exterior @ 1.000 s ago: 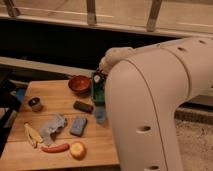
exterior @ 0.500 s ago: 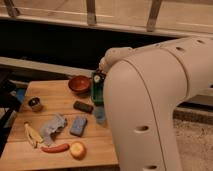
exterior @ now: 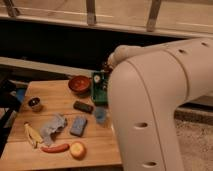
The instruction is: Place grapes in tray
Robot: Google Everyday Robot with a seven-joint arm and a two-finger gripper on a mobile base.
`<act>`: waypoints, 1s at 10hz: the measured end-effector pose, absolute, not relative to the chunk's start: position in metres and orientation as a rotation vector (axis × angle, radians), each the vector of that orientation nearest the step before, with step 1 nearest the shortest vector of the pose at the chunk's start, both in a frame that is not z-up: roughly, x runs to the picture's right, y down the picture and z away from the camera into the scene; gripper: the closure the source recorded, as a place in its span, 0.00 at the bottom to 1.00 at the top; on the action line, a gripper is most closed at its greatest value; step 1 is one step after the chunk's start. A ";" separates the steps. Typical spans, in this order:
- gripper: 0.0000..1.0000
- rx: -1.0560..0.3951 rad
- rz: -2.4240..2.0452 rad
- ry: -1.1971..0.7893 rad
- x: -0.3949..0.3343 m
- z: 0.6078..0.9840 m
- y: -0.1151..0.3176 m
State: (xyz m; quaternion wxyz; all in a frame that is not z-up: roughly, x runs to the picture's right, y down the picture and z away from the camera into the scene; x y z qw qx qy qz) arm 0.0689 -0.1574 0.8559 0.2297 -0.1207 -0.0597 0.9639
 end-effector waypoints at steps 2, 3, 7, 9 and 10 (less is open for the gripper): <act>1.00 -0.441 2.671 -0.198 0.070 0.858 -0.157; 1.00 -0.543 2.668 -0.217 0.071 0.859 -0.157; 1.00 -0.728 2.677 -0.240 0.081 0.862 -0.147; 1.00 -0.724 2.697 -0.238 0.092 0.861 -0.144; 1.00 -0.720 2.714 -0.234 0.096 0.860 -0.141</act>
